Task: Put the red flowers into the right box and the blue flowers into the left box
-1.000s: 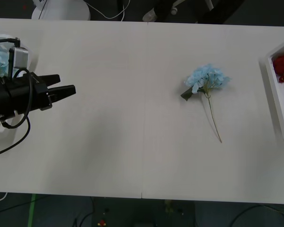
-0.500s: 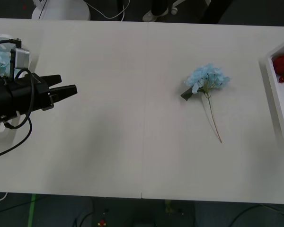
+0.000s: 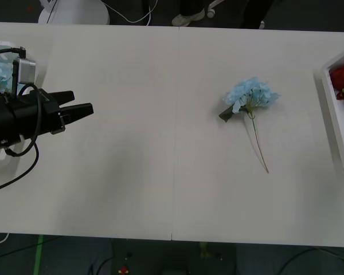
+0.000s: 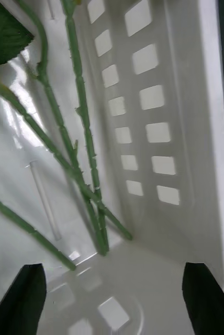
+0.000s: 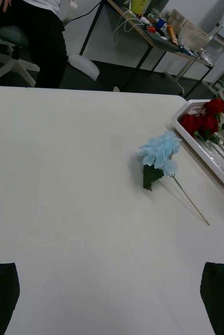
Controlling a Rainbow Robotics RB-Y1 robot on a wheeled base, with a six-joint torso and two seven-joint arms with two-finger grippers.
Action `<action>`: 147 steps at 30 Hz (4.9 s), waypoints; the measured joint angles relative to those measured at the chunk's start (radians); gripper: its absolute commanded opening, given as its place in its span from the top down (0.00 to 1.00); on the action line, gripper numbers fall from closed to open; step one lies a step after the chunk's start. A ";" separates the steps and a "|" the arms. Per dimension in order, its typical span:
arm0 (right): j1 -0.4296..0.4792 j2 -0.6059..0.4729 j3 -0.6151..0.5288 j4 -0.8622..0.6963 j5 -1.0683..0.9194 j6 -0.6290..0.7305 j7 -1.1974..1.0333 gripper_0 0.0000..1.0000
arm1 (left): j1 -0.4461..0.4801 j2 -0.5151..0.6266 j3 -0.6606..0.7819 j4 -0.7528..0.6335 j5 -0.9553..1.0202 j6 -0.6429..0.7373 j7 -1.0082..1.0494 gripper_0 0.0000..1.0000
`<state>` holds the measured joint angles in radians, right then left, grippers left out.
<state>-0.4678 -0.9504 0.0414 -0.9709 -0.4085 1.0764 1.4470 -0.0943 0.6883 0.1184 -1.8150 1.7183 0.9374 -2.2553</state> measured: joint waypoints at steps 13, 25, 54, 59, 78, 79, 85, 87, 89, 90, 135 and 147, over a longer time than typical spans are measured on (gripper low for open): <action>-0.073 -0.008 -0.039 -0.243 -0.376 0.343 0.198 0.00 | 0.000 0.000 0.000 0.003 0.012 0.000 0.000 0.00; -0.157 0.037 0.228 -0.374 -0.553 0.346 0.130 0.00 | 0.001 0.000 0.000 0.004 0.025 0.001 0.000 0.00; -0.248 0.378 0.266 -0.153 -0.431 0.172 0.028 0.00 | 0.001 0.000 0.000 0.005 0.032 0.001 0.000 0.00; -0.249 0.392 0.284 -0.149 -0.414 0.140 0.029 0.00 | 0.001 0.000 0.000 0.005 0.032 0.001 0.000 0.00; -0.255 0.392 0.332 -0.141 -0.407 0.112 0.029 1.00 | 0.001 0.000 0.000 0.005 0.032 0.001 0.000 0.00; -0.256 0.392 0.332 -0.141 -0.410 0.112 0.029 1.00 | 0.001 0.000 0.000 0.005 0.032 0.001 0.000 0.00; -0.257 0.392 0.332 -0.141 -0.425 0.110 0.029 1.00 | 0.001 0.000 0.000 0.005 0.032 0.001 0.000 0.00; -0.257 0.392 0.332 -0.141 -0.433 0.107 0.029 1.00 | 0.001 0.000 0.000 0.005 0.032 0.001 0.000 0.00; -0.257 0.392 0.332 -0.141 -0.450 0.106 0.029 1.00 | 0.001 0.000 0.000 0.005 0.032 0.001 0.000 0.00; -0.258 0.391 0.332 -0.141 -0.466 0.106 0.029 1.00 | 0.001 0.000 0.000 0.005 0.032 0.001 0.000 0.00; -0.428 0.567 0.311 -0.357 -1.255 -0.069 0.374 1.00 | 0.104 -0.162 -0.357 -0.063 0.179 -0.408 -0.311 0.00; -0.428 0.575 0.343 -0.357 -1.256 -0.083 0.375 1.00 | 0.071 -0.164 -0.531 -0.084 0.179 -0.654 -0.311 0.00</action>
<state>-0.8956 -0.3759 0.3848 -1.3282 -1.6642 0.9933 1.8217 -0.0237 0.5243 -0.4128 -1.8988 1.8969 0.2835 -2.5664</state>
